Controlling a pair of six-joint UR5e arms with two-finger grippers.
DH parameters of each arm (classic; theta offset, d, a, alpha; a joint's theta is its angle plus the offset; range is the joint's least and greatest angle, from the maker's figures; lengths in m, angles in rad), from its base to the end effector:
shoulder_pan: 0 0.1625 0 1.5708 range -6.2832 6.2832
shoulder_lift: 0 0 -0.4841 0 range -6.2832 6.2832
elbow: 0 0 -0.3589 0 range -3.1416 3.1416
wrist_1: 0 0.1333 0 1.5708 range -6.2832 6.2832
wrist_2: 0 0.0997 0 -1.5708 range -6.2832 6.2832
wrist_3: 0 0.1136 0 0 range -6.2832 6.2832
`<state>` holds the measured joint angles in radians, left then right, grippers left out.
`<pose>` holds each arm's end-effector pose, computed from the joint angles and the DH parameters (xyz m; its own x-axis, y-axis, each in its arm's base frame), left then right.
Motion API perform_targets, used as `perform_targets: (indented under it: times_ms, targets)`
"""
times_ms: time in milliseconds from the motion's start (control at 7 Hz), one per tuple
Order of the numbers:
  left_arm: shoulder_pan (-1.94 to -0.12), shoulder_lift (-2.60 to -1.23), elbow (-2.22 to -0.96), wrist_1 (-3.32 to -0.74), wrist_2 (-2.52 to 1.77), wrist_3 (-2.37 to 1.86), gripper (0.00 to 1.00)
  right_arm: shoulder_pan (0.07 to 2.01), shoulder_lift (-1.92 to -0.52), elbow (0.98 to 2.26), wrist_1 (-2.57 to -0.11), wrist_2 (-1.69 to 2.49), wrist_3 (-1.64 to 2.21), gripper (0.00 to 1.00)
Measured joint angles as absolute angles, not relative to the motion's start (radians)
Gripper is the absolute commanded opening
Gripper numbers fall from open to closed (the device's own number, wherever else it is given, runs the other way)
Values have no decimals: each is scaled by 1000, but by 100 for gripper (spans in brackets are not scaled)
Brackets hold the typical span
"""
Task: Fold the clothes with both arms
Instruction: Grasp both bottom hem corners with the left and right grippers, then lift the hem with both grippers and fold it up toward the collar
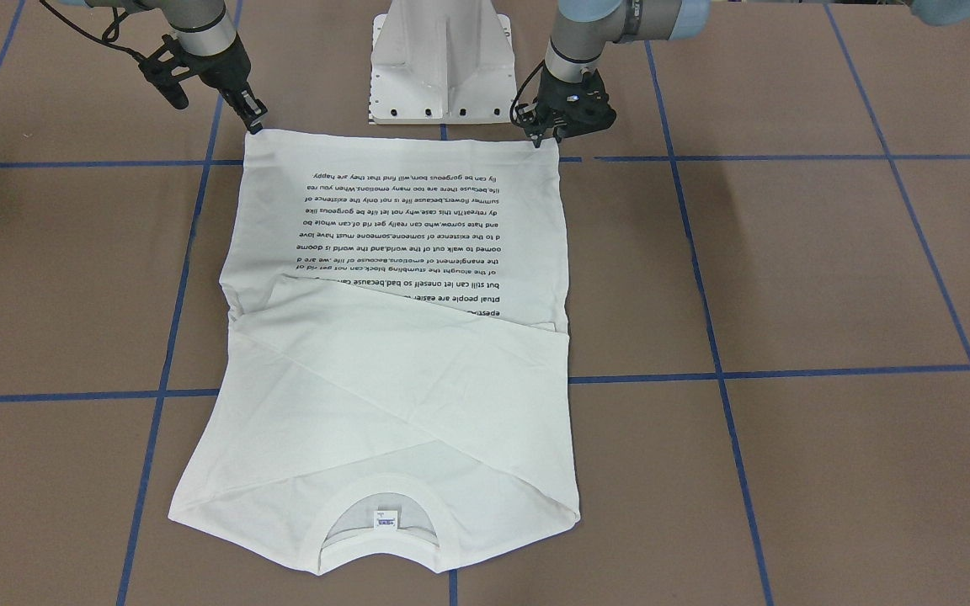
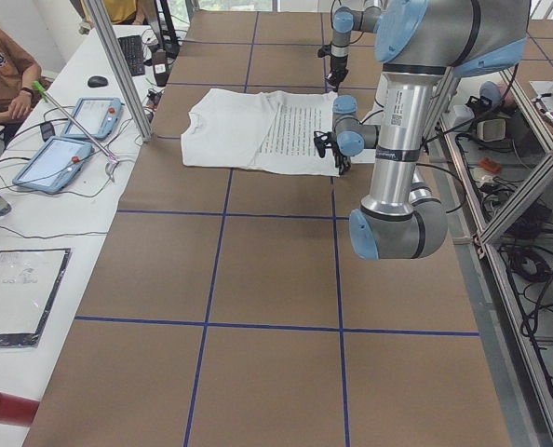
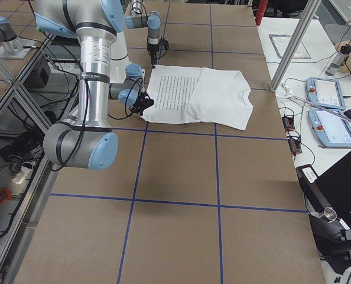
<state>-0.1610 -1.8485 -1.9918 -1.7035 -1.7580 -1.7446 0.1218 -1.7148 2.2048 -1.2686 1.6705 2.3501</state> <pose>0.5320 -0.2000 0.3987 0.6513 -0.2779 -0.7061 0.1365 0.9582 -0.2513 -0.3799 -0.1694 0.4811 0.4604 0.7609 0.4573 -0.5259 0.6488 -0.5500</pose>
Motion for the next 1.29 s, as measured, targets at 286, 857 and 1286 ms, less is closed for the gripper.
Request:
perform_targets:
  times_ms: [286, 857, 1286]
  targets:
    - [-164, -1848, -1998, -1684, -1757, -1740, 0, 124, -1715, 2207, -1269, 1671, 2350, 0]
    - [-130, -1781, -2178, -1673, -1766, -1747, 0, 92, -1721, 2241, -1269, 1672, 2351, 0]
    - [-94, -1750, -2312, -1629, -1788, -1790, 0, 71, -1752, 2328, -1271, 1707, 2352, 0]
